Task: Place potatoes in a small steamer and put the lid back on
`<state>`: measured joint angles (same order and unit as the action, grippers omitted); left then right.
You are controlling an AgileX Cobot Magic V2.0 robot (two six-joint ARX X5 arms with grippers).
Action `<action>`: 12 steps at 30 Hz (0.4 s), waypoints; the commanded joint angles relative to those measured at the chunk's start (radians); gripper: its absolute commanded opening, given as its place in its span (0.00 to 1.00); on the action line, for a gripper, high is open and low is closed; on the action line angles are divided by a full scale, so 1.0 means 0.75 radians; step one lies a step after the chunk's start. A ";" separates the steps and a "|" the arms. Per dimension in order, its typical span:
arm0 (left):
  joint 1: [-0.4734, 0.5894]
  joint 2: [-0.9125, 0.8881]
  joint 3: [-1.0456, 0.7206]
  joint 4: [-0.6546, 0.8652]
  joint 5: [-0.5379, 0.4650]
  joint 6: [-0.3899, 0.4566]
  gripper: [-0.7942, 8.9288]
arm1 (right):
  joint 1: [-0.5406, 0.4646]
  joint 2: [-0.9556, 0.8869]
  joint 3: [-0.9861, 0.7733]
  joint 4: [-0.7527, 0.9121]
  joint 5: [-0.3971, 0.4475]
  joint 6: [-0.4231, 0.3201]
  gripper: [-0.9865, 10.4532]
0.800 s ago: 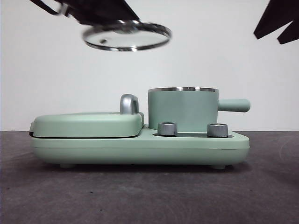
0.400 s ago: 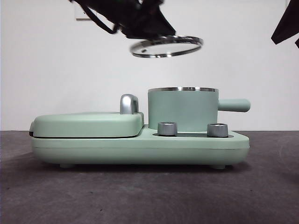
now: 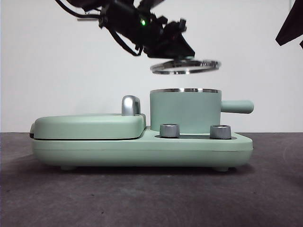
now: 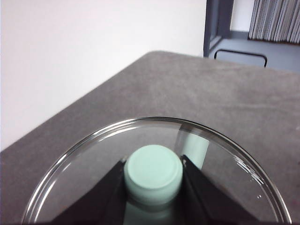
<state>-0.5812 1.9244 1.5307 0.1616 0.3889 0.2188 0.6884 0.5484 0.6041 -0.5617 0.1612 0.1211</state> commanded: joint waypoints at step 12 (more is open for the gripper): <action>-0.012 0.078 0.043 -0.069 0.007 0.038 0.10 | 0.013 0.006 0.003 -0.023 0.034 0.018 0.32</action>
<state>-0.5812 1.9633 1.5307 0.0853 0.3889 0.2352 0.6884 0.5484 0.6041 -0.5854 0.1814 0.1215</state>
